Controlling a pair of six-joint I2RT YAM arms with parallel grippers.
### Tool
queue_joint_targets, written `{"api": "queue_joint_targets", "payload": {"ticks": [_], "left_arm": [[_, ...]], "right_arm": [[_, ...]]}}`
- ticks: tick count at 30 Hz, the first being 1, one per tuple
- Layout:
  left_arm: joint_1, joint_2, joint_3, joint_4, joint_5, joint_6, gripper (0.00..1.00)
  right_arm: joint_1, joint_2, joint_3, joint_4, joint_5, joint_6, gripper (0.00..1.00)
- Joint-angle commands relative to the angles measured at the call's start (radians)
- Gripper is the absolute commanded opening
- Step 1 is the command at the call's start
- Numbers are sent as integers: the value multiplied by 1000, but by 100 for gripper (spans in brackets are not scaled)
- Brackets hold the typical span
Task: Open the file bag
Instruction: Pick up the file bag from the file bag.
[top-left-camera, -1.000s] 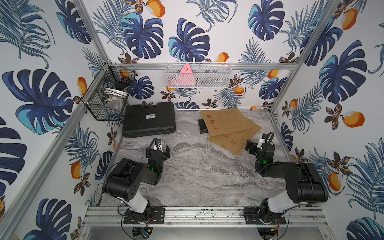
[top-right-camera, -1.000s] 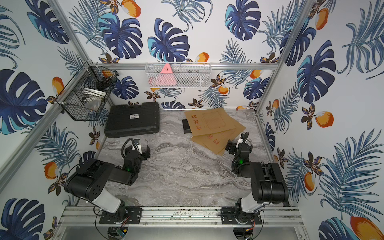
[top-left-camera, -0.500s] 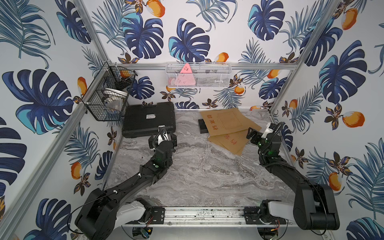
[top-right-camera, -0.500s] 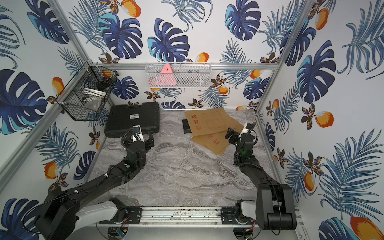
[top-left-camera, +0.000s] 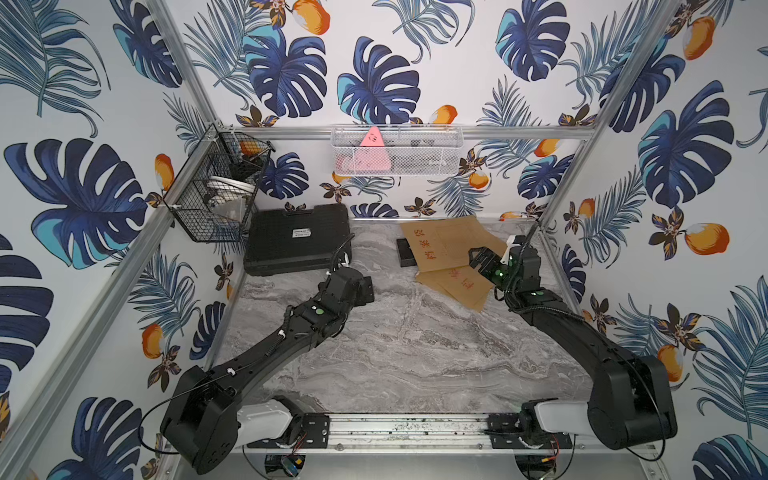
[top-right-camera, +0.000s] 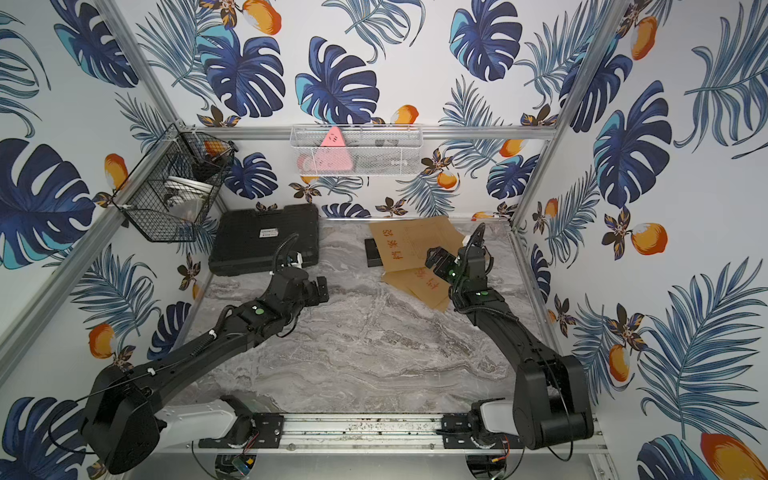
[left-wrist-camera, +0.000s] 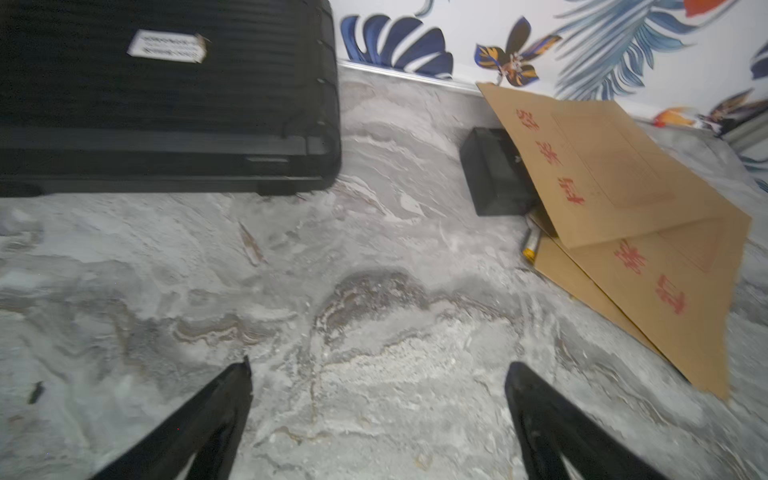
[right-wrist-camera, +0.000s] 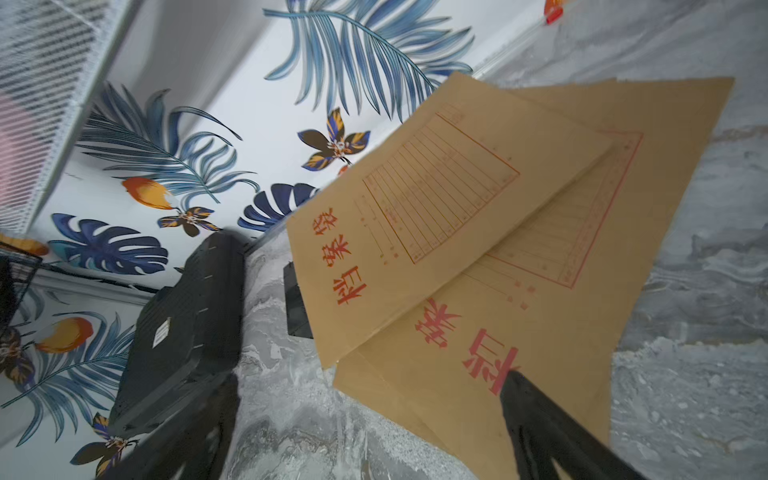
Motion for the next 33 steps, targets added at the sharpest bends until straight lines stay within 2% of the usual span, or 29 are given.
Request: {"api": "queue_joint_targets", "payload": {"ticks": [1,4,8,12,20,33], "left_arm": [[0,-11,-10,18,169,-24,99],[1,-12,-6,38,228,-19,99],[1,19,1,59,323,-39,99],[0,18,-24,100,388,-63,98],[1,35,-5,86,402,-54,97],[1,24,-14,73,367,-59,97]], "right_arm": [[-53,92,57,-56,-87,113,100],[-104,195,69,46,-185,202,100],[-139,326,134,82,-199,272,99],[-205,465,172,182,-284,382,93],[-257,628,272,257,-352,458,75],[-257,726,373,199,-354,506,67]]}}
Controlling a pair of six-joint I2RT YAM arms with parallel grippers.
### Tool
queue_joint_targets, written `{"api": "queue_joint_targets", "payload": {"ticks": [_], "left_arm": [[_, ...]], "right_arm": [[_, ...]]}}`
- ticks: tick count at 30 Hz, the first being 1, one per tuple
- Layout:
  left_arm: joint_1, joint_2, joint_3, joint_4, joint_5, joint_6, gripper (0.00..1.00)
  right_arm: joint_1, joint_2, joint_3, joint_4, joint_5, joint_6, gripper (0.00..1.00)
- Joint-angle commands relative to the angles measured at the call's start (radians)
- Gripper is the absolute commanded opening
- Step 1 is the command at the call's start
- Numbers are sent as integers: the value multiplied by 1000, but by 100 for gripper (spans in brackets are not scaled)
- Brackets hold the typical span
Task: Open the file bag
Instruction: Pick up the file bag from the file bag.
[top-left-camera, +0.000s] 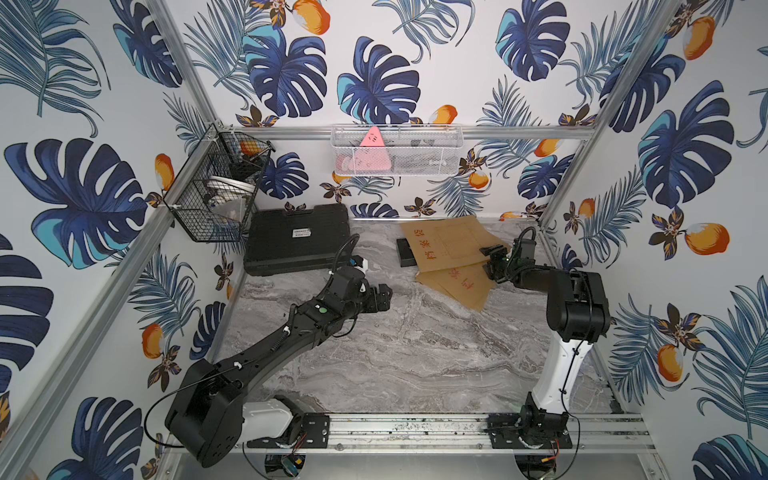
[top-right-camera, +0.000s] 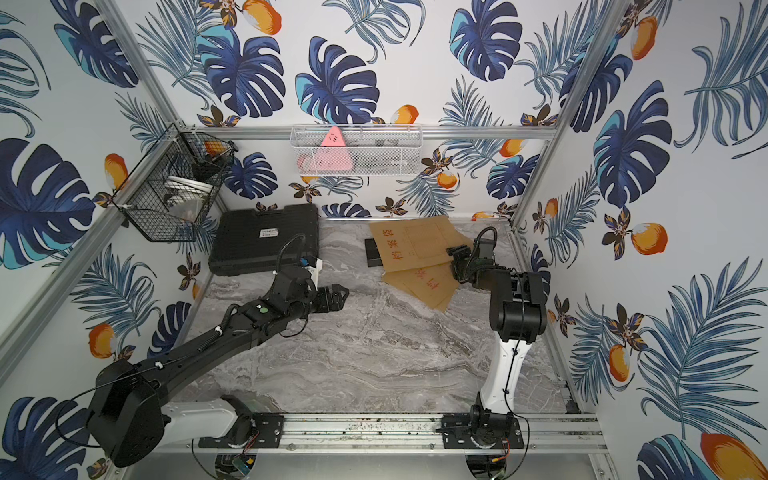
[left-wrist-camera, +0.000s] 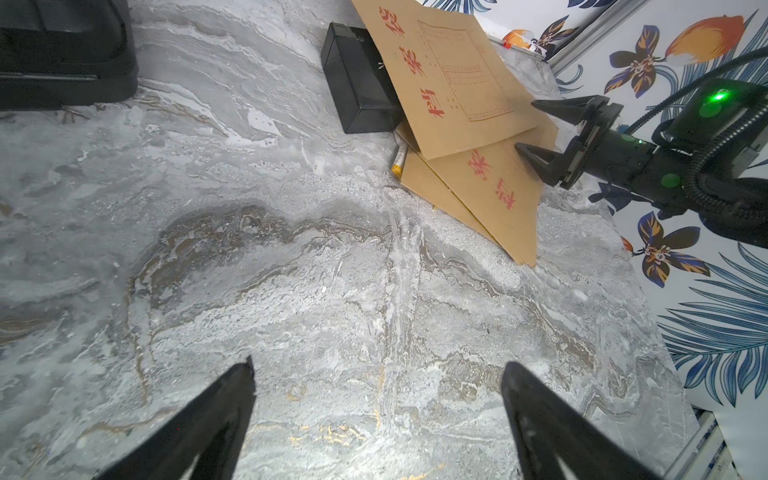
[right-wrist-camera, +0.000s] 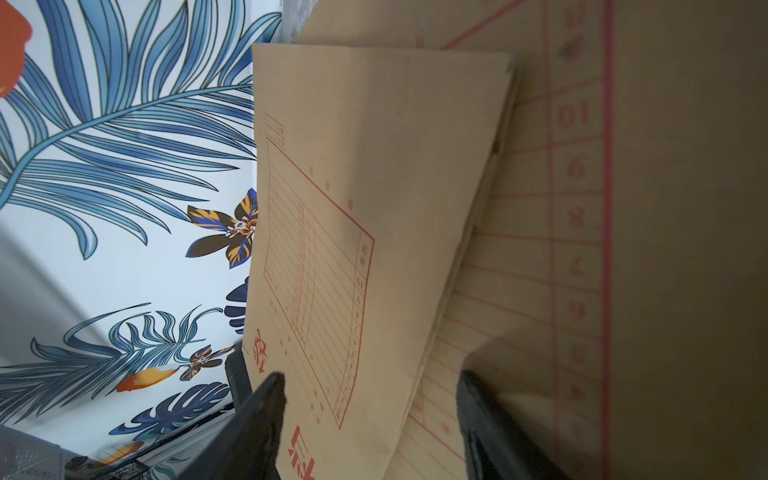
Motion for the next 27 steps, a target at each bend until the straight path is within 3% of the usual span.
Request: {"api": "queue_joint_targets", "payload": {"ticks": [1,13,17,27], "left_arm": [[0,-11,-8,10,-15,-9,97],[1,-15,-7,-5,-30,-18,97],[0,-21,-9,-7,-36,-20,97],[4,-23,-17,-1,-42,-47,96]], "right_arm": [[1,20,22,1,-19,39,67],[3,71,45,-2,-19,115,60],[2,88,37,19,-23,135,51],[2,108,5,67,-40,152,11]]}}
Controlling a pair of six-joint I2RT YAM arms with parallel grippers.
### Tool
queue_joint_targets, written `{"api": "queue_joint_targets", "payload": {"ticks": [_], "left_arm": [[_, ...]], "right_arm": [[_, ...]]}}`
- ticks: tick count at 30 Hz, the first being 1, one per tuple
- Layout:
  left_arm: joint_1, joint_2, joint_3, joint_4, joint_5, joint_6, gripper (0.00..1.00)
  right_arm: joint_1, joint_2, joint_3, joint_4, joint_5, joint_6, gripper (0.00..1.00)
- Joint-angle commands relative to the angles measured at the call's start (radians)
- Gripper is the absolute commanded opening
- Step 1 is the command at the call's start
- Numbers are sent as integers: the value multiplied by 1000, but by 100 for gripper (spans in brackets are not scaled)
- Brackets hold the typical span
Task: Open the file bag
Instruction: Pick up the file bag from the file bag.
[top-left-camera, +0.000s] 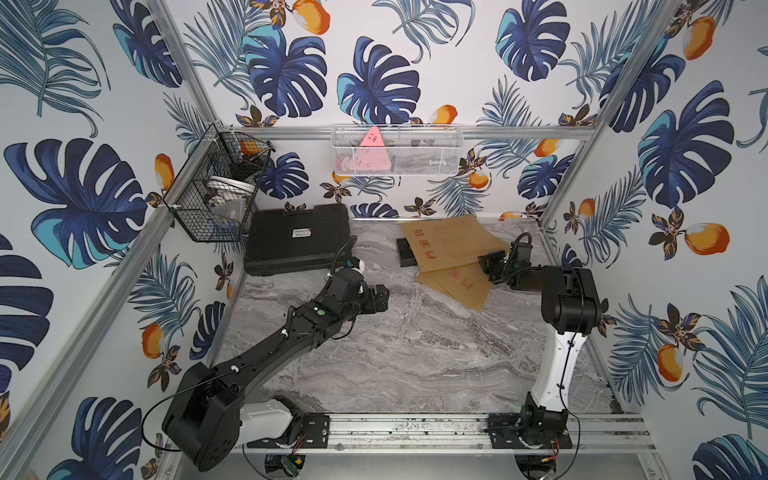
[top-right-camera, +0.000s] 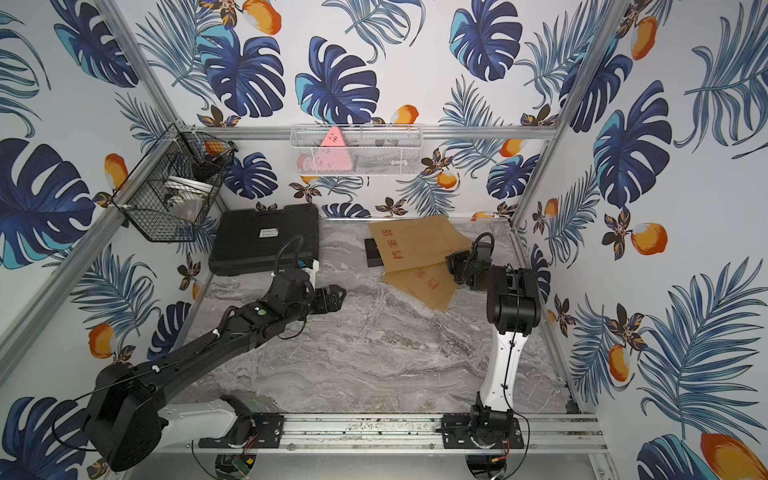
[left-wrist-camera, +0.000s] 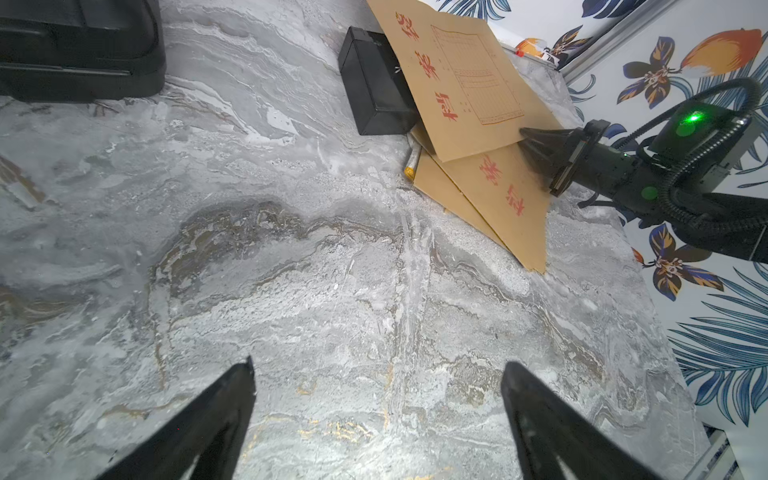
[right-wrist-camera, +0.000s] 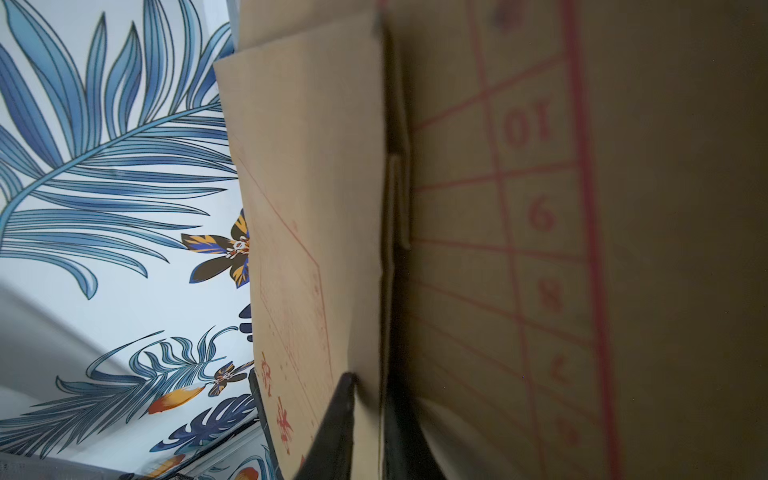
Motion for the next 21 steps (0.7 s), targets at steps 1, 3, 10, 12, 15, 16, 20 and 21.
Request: {"api": "queue_joint_targets", "payload": {"ticks": [1,3,10,12,15,16,20,21], "left_arm": [[2,-4,-3,11,-9,-23,96],[7,-3,-5,19,-5,-35,96],[53,35,-2,112,66,-122,96],[73,61,-2,162,98,-167,96],[95,112,4,244,146,-221,96],[96,130,12,260,155,-229,96],[95,211,42,336,206,-271,96],[96,231,47,351,216,-280,95]], "right_arm": [[2,9,-11,-29,-9,17,7],[2,6,-13,-21,-17,16,0],[9,-79,-40,32,-56,44,0],[15,-139,-77,33,-55,45,0],[26,-247,-175,28,-41,47,0],[29,-278,-206,23,-37,47,0],[45,-405,-325,-3,-30,35,0],[49,-436,-353,-7,-29,33,0]]}}
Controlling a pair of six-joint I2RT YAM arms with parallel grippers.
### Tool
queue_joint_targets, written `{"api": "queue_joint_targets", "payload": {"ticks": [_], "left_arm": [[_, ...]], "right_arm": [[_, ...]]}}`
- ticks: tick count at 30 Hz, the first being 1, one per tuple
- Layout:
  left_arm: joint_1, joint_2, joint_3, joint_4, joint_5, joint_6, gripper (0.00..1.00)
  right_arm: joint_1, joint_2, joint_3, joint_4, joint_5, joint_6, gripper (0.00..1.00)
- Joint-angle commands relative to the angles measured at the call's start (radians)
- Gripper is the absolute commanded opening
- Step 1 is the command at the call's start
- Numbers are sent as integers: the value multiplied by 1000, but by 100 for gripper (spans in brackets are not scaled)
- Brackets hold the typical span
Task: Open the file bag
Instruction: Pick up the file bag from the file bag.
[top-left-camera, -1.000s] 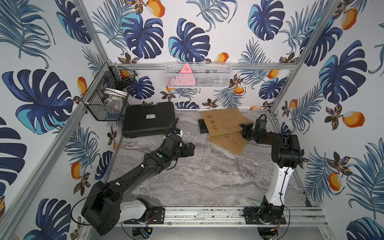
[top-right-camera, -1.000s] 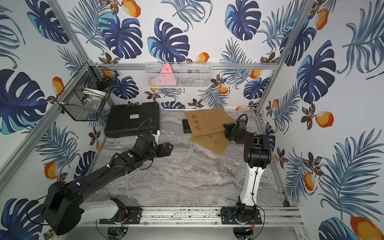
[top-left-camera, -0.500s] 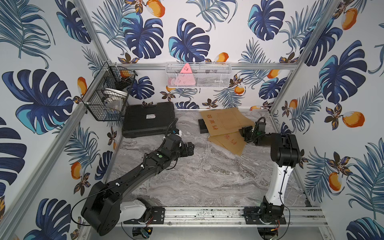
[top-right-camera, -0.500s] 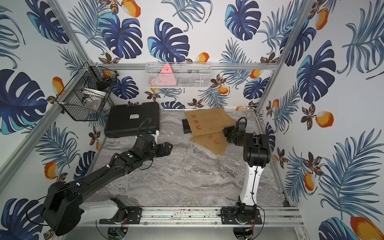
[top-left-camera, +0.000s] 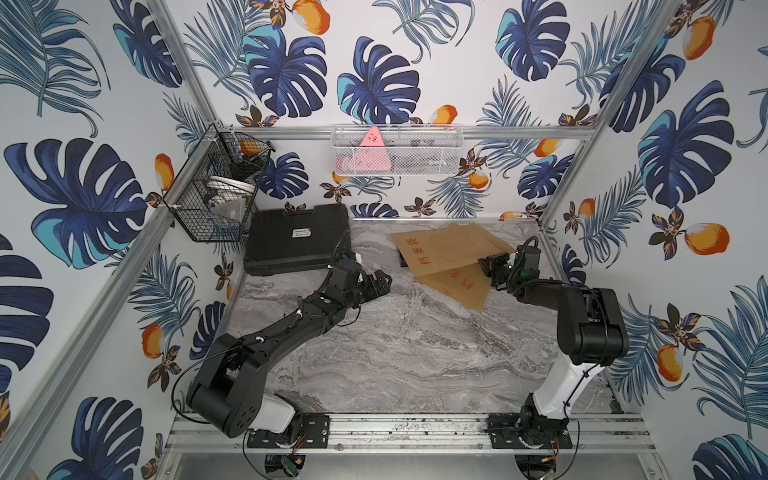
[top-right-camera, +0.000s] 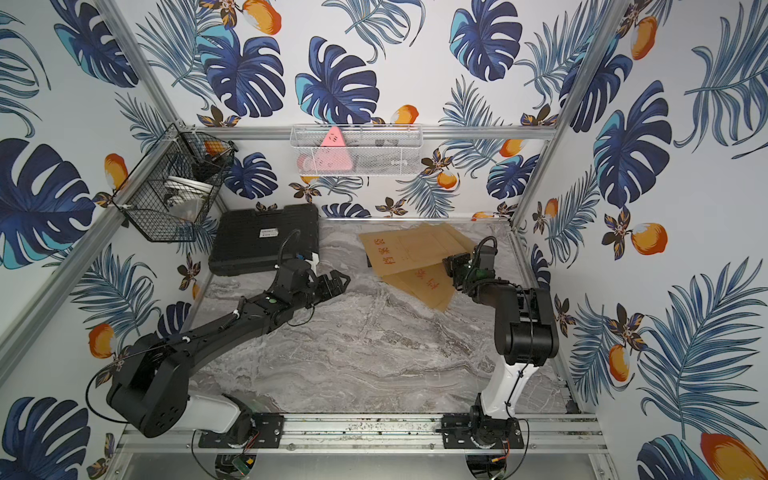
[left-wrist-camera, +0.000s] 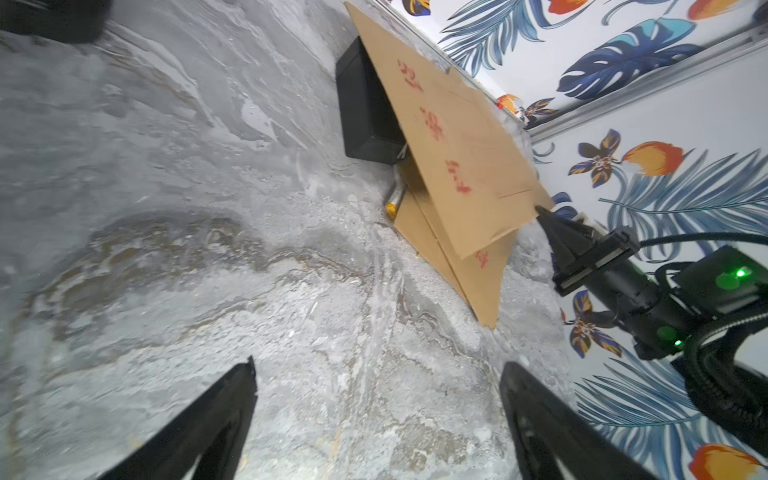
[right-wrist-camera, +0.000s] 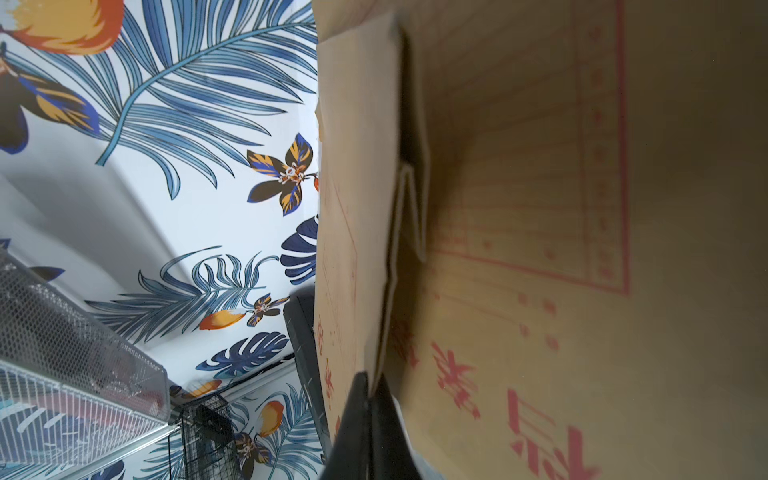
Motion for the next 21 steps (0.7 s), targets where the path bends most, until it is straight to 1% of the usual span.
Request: {"api": "queue_joint_targets", "payload": {"ticks": [1,8,14,18,21], "left_arm": [[1,51,22,130,61,-70,95],[-1,177,16,274,123,-152,94],[-2,300,11,418,161,-236,93],[-14,380,39,512,191,-288,88],[-31,423,61,556,205,-313,79]], "right_arm": [[14,-90,-73,-25,-1,2,0],[25,-280,-209,-85,6,7,0],[40,-324,-252,-80,-23,28,0],[52,-325,-261,-76,-30,34,0],[58,-318,-261,-78,-37,33,0]]}}
